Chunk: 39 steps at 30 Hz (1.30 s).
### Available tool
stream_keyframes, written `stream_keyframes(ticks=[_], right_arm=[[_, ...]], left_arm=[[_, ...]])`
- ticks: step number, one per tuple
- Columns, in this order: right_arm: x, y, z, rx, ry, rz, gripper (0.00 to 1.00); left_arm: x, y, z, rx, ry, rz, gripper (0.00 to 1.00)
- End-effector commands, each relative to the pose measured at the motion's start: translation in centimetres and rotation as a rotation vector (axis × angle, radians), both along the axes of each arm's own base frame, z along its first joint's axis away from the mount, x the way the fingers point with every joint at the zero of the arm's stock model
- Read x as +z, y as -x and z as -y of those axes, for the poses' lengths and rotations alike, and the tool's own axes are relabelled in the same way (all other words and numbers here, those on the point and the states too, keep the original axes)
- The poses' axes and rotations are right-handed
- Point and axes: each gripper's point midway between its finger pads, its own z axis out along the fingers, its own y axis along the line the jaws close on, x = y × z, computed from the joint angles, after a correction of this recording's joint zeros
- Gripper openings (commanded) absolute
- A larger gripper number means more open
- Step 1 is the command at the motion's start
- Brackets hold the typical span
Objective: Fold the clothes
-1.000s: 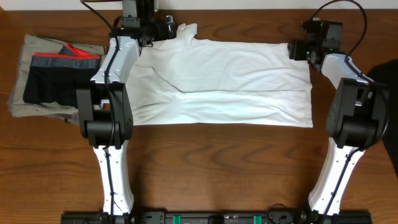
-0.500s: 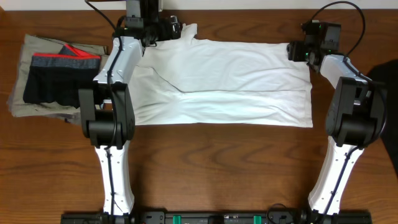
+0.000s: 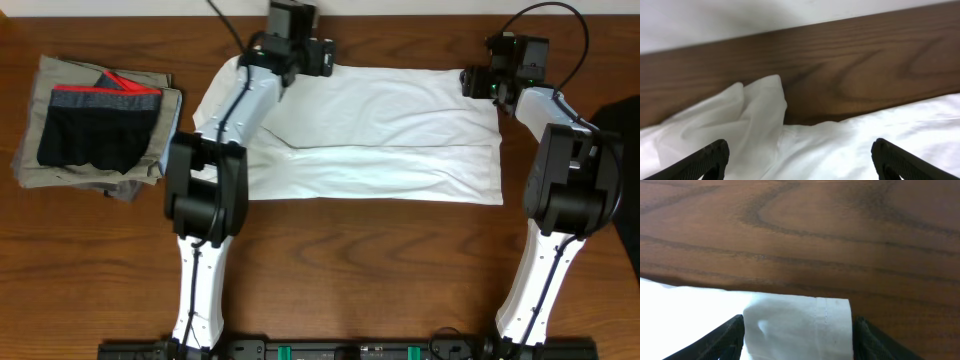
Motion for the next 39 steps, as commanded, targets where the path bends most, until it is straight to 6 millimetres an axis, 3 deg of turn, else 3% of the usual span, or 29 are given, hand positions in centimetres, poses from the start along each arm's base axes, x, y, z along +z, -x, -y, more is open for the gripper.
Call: stream_keyframes(ticks=[1,7,15,26,29,39], right_arm=[[-1.0,0.5,0.0,-0.011,-0.027,-0.033,0.68],[-1.3,0.7,-0.1,-0.01,-0.029,-0.047,0.68],[-1.3,0.7,-0.3,-0.008,-0.029,-0.048,0.69],[-1.6,1.2,-0.3,-0.002,-0.027,-0.071,0.69],[-1.7,1.3,-0.3,-0.002,-0.029,-0.076,0.69],[-2.0,1.6,-0.4,-0.002,-0.031,-0.094,0.69]], left_arm=[[0.5,-1.1,-1.9,0.051,-0.186,0.081,0.93],[-1.0,-2.0,-2.4,0.042,-0.276,0.121,0.92],[-2.3,-3.1,-1.9,0.038,-0.271,0.162,0.9],[-4.1,-3.3,-1.5,0.031,-0.271,0.157,0.89],[-4.3,-3.1,-1.6,0.029,-0.274,0.146,0.79],[-6.2,-2.8,-1.7,0.024,-0.286,0.113,0.78]])
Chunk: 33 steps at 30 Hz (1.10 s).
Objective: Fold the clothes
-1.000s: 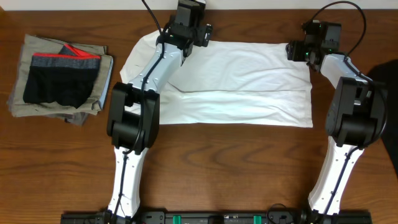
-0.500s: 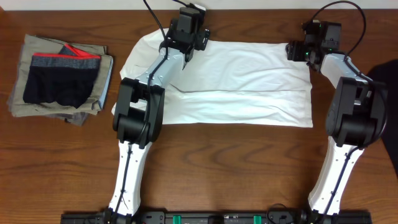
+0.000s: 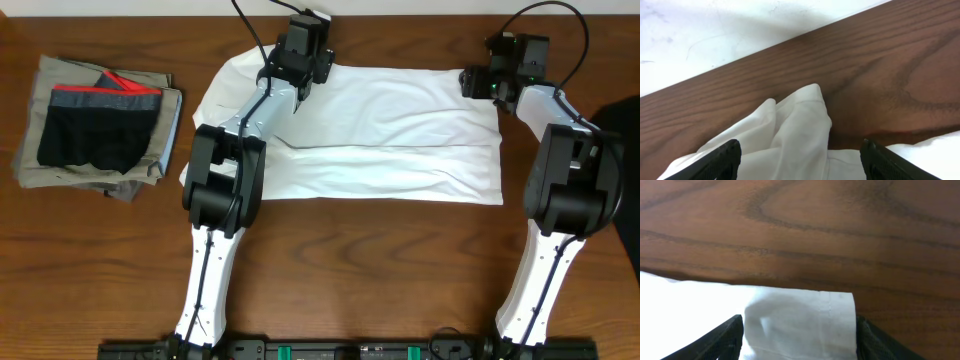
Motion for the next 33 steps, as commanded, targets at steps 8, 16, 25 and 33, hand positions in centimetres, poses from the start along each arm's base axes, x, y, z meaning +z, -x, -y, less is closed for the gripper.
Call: stream_keyframes(ticks=[8,16,25,33], right_arm=[[-1.8,1.2,-0.3,-0.005,-0.023,-0.061,0.69],[-1.9,1.2,-0.3,-0.005,-0.023,-0.064,0.69],[-2.0,1.4,-0.3,-0.006,-0.024,-0.073,0.68],[-2.2,1.6,-0.3,-0.007,-0.026,-0.086,0.65]], left_arm=[[-3.8,0.3,-0.2,0.0,-0.03,-0.052,0.78],[-3.8,0.2,-0.2,0.002,-0.03,-0.049,0.67],[-1.5,-0.2,-0.1,0.005,-0.018,-0.008,0.42],[-0.1,-0.4,-0.1,0.005,-0.01,0.014,0.19]])
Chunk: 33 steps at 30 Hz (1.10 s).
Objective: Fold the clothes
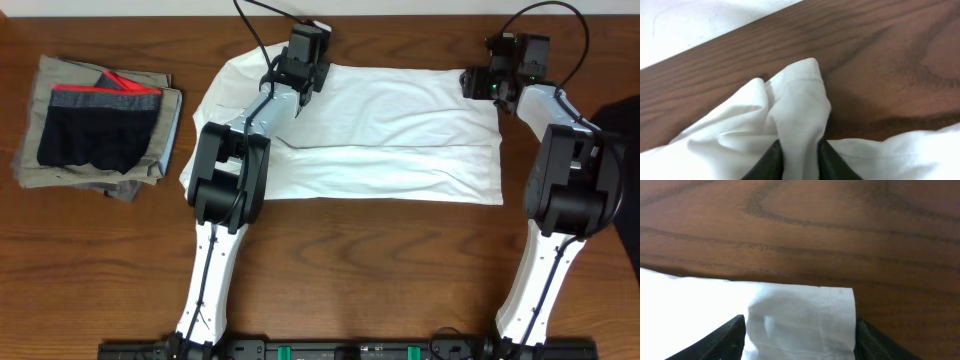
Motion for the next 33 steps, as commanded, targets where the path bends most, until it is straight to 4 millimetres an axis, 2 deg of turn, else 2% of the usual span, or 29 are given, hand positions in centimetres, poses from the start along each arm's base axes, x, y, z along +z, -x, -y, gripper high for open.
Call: stream_keyframes(ticks=[1,5,7,12,16,22,28,33], right_arm=[[-2.1,1.4,-0.2,-0.008,-0.024,-0.071,0.64],[-2.0,1.5,-0.3,-0.011,-0.028,-0.076,0.61],[-1.8,1.6,-0.3,-0.023,-0.038,-0.082,0.58],[-1.2,1.8,-0.2,-0.036,-0.047,-0.09,0.5],[-0.3,2.1,-0.4,-0.04,-0.052,-0.097,0.46],[1.5,2.6,-0.4,-0.07,-0.074,-0.108,0.42],[3.4,3.4,-0.6,-0.075,-0.079,-0.119,0.24],[4.6,3.9,-0.4,-0.105,-0.088,-0.128,0.1]], left_arm=[[3.2,-0.6,0.1,0.007,0.007,0.055,0.15],[4.6,-0.3,0.1,0.005,0.008,0.056,0.11],[6.0,-0.2,-0.1,0.01,0.009,0.066,0.09],[9.5,0.3,-1.9,0.107,-0.013,0.096,0.09],[10.7,1.5,-2.3,0.118,-0.015,0.058,0.1],[9.8,3.6,-3.0,0.159,-0.009,-0.049,0.13],[8.0,5.5,-3.7,0.189,-0.023,-0.151,0.29],[7.1,6.8,-4.1,0.192,-0.049,-0.213,0.31]])
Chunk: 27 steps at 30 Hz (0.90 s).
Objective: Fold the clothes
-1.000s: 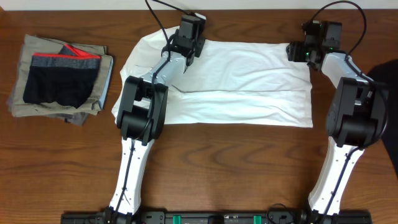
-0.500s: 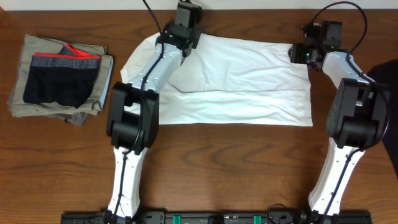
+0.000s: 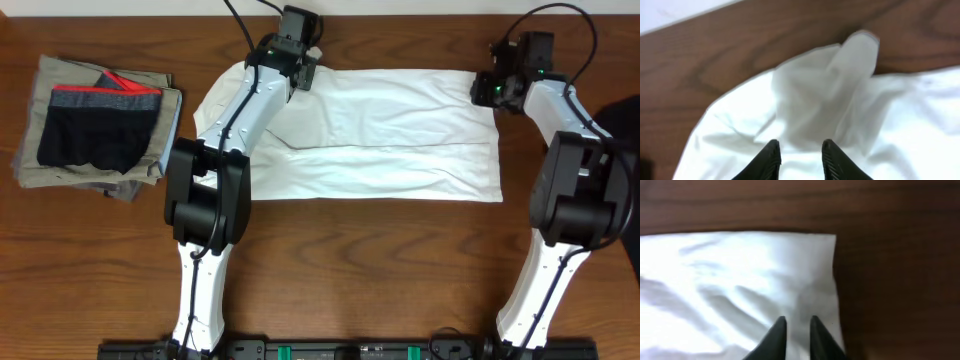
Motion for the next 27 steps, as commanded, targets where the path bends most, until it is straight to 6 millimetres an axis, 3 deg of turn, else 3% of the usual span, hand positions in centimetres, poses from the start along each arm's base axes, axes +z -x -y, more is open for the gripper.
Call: stream_keyframes(ticks=[1,3,7,10,13,20,27], right_arm=[[2.7,0.1,0.3,-0.035,-0.001,0.03,0.07],[3.1,0.4,0.6,-0.046,0.015,0.025,0.01],[4.0,0.7,1.0,-0.073,0.034,0.019,0.01],[4.3,1.0,1.1,-0.093,0.029,0.01,0.01],[4.2,1.1,0.9,-0.089,0.025,0.007,0.01],[4.2,1.1,0.6,-0.086,0.023,0.004,0.01],[4.2,1.0,-0.5,-0.066,0.024,0.005,0.01]], left_arm=[[0.8,0.3,-0.2,0.02,0.003,0.001,0.31],[0.7,0.4,-0.2,0.02,0.001,-0.005,0.34],[0.8,0.3,-0.1,0.019,0.004,0.001,0.68],[0.8,0.1,0.3,0.0,0.024,0.003,0.71],[0.9,0.0,2.0,-0.142,0.031,0.0,0.75],[2.3,-2.8,3.3,-0.264,-0.01,0.137,0.75],[0.4,-3.8,4.1,-0.317,-0.021,0.153,0.76]])
